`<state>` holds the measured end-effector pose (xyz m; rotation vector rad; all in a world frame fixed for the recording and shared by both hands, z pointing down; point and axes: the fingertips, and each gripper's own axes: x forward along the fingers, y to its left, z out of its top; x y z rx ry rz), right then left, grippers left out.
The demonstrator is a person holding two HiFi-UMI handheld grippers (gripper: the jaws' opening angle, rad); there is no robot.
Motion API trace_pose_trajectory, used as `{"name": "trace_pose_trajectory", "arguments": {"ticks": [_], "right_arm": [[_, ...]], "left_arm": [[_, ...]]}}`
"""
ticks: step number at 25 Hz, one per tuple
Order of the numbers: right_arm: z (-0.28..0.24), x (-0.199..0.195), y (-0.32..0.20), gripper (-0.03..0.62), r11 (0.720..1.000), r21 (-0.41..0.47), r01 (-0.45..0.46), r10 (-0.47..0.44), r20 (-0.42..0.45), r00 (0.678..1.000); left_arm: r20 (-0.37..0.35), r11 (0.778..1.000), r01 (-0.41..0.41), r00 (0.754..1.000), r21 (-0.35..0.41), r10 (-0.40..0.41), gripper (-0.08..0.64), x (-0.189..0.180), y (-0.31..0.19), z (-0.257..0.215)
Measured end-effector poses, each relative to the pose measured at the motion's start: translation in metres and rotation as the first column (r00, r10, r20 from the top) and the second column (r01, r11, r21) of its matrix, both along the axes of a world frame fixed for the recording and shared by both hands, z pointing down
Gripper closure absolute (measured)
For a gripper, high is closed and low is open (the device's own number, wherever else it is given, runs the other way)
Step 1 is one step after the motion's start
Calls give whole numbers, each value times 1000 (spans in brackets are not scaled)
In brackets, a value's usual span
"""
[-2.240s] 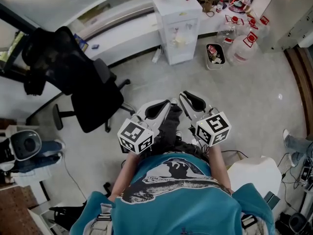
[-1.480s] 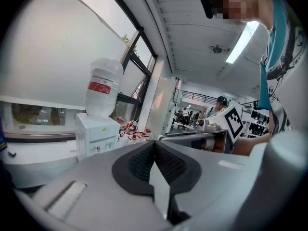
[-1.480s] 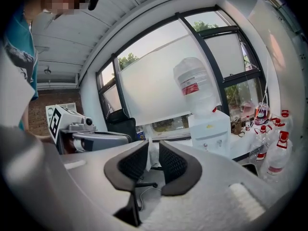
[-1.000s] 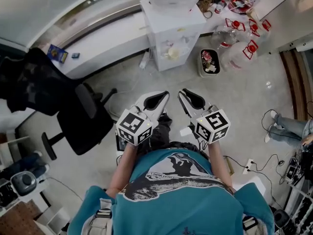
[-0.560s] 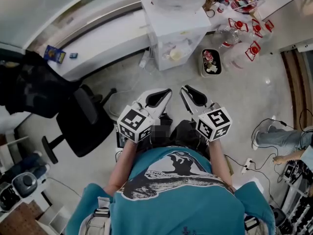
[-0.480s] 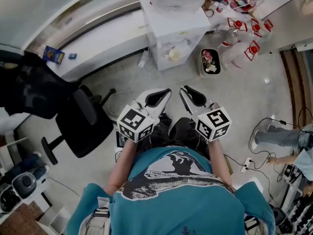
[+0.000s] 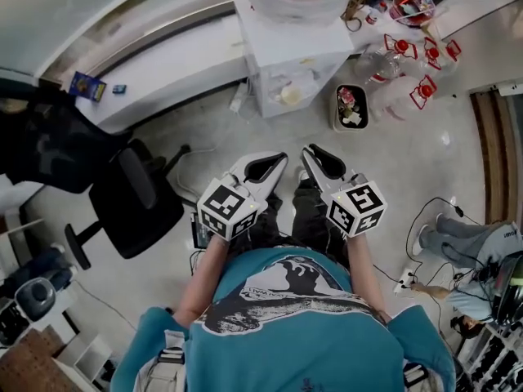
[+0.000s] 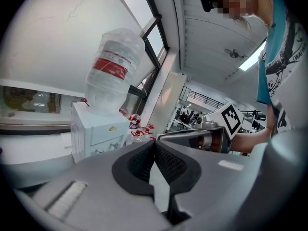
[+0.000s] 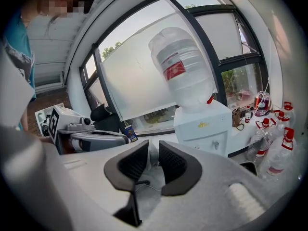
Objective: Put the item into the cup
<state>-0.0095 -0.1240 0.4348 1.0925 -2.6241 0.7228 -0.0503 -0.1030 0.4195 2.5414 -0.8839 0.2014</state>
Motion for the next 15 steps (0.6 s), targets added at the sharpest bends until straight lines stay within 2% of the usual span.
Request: {"name": "trace_pose_trajectory", "arguments": {"ticks": [7, 15], "right_arm": [[17, 18, -30, 529, 996, -32, 84, -84, 1, 996], [42, 43, -77, 529, 979, -47, 200, -201, -18, 979]], "left_arm": [[12, 996, 87, 996, 1, -87, 561, 14, -30, 0], [24, 978, 208, 978, -4, -207, 561, 45, -56, 7]]}}
